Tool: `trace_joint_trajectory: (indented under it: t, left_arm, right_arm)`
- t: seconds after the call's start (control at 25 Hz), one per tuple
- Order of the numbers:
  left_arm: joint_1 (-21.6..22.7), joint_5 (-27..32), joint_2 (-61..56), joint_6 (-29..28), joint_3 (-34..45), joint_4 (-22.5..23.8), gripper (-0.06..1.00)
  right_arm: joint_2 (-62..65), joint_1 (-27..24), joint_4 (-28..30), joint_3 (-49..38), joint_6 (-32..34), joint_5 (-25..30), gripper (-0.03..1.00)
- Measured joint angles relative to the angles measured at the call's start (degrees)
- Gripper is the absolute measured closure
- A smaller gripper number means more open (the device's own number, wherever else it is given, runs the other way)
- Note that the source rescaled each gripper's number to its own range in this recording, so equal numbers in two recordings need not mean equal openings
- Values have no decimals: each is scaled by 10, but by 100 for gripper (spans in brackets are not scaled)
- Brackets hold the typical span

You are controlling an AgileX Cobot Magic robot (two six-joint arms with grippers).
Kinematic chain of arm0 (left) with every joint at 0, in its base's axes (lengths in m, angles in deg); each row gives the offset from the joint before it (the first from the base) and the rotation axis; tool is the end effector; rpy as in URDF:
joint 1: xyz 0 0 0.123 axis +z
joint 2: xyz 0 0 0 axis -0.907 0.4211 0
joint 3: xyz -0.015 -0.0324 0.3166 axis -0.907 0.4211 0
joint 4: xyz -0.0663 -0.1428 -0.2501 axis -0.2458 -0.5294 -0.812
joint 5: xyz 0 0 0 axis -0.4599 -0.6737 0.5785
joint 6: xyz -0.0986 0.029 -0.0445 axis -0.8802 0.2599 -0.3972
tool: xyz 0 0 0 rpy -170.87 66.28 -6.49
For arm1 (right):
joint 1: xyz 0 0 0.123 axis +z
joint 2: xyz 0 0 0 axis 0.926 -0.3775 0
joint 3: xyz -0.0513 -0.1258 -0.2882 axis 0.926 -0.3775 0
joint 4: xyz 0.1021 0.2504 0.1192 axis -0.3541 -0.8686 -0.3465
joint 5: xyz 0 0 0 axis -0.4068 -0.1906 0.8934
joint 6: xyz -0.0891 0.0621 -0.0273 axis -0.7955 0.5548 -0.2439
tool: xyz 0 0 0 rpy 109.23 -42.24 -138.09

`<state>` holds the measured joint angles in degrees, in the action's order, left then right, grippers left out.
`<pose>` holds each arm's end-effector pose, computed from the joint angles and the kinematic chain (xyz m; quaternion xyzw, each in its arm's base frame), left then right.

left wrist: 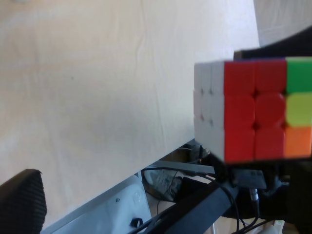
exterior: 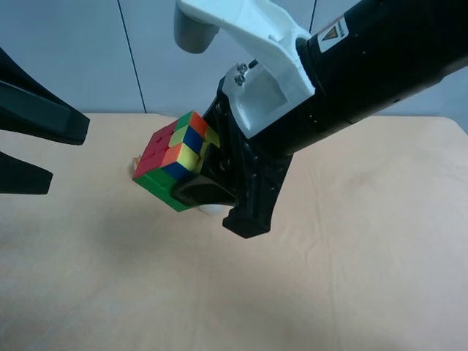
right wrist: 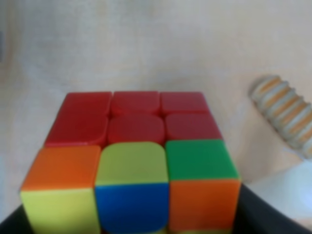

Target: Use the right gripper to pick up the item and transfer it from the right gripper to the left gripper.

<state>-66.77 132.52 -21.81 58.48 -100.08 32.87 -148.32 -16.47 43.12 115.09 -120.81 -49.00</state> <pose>0.1830 -0.0833 0.3326 0.0341 0.8994 -0.3845 0.2052 0.1842 0.2797 0.3166 -0.6311 0.6591 0.1995 0.3570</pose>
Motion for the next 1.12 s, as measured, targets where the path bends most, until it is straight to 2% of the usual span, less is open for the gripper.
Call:
trace_joint_trajectory:
  t: [0.12,0.28,0.48,0.76,0.96,1.12]
  left_arm:
    - [-14,0,0,0,0,1,-6]
    - [-54,0,0,0,0,1,-6]
    - [-86,-2,0,0,0,1,-6]
    - [-92,-17,0,-2,0,1,-6]
    - [-92,-20,0,-2,0,4,-6]
    - [-92,-22,0,-2,0,6,-6]
  right_arm:
    - [0,17,0,0,-2,-13,97]
    - [0,36,1,0,-1,-31,97]
    - [-4,40,1,0,24,-34,97]
    - [-55,50,3,0,53,-47,97]
    - [-60,70,3,0,63,-74,97]
    - [-60,74,3,0,69,-76,97]
